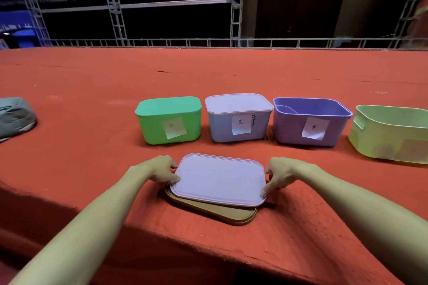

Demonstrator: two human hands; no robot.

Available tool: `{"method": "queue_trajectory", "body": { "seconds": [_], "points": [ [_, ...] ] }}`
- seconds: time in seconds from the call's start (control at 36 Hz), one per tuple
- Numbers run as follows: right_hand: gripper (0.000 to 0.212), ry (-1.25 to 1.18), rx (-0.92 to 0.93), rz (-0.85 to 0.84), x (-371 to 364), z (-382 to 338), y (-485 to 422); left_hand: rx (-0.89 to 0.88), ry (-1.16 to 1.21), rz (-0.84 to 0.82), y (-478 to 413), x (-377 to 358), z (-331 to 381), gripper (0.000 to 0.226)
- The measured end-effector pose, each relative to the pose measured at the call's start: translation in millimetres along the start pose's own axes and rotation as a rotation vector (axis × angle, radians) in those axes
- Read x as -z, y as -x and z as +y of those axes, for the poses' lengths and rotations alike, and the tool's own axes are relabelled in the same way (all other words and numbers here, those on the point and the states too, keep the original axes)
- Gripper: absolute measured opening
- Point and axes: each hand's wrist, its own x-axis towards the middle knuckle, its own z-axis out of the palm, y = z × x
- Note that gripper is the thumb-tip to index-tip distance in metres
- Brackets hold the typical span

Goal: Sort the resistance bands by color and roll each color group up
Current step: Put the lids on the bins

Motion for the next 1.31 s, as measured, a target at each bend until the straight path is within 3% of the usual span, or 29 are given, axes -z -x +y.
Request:
{"method": "queue_trajectory", "body": {
  "seconds": [0.11,0.19,0.36,0.53,0.61,0.69,0.81,0.92,0.97,1.11,1.17,1.22,1.31],
  "points": [
    [0.056,-0.078,0.003,-0.004,-12.1,5.4,-11.5,-0.017,0.034,0.009,-2.0,-0.5,0.1,0.022],
    [0.043,-0.279,-0.011,0.006,-15.9,5.5,-16.4,0.022,0.094,0.038,-2.6,-1.0,2.8,0.022],
    [0.054,-0.643,-0.064,0.143,-22.4,17.5,-18.4,-0.013,0.287,0.175,-5.0,6.5,14.4,0.039],
    [0.036,-0.907,-0.034,0.357,-4.1,36.1,-9.0,-0.037,0.663,0.310,-10.8,25.7,38.4,0.034],
    [0.038,-1.003,0.000,0.444,9.8,46.3,-0.4,-0.093,0.861,0.336,-12.3,36.2,58.8,0.033],
    [0.047,-1.108,0.039,0.496,23.1,55.0,12.5,-0.114,1.102,0.319,-17.7,43.4,78.3,0.044],
    [0.090,-1.180,0.116,0.547,34.3,66.6,30.5,-0.028,1.301,0.342,-19.8,53.2,101.5,0.052],
    [0.061,-1.249,0.161,0.550,44.2,83.4,42.5,-0.067,1.454,0.362,-26.0,54.7,117.7,0.038],
    [0.059,-1.228,0.159,0.583,47.9,96.2,44.9,-0.106,1.494,0.342,-26.9,55.3,122.6,0.039],
    [0.112,-1.112,0.121,0.626,57.6,122.3,64.3,-0.257,1.448,0.172,-23.9,62.0,128.4,0.062],
    [0.104,-0.974,0.134,0.634,59.8,133.4,70.5,-0.275,1.398,0.156,-22.9,63.9,136.5,0.052],
    [0.079,-0.900,0.145,0.603,64.8,139.5,81.7,-0.314,1.300,0.155,-24.2,65.9,147.3,0.050],
    [0.015,-0.845,0.220,0.526,73.4,146.1,96.8,-0.348,1.164,0.157,-30.3,68.2,161.6,0.049]
  ]
}}
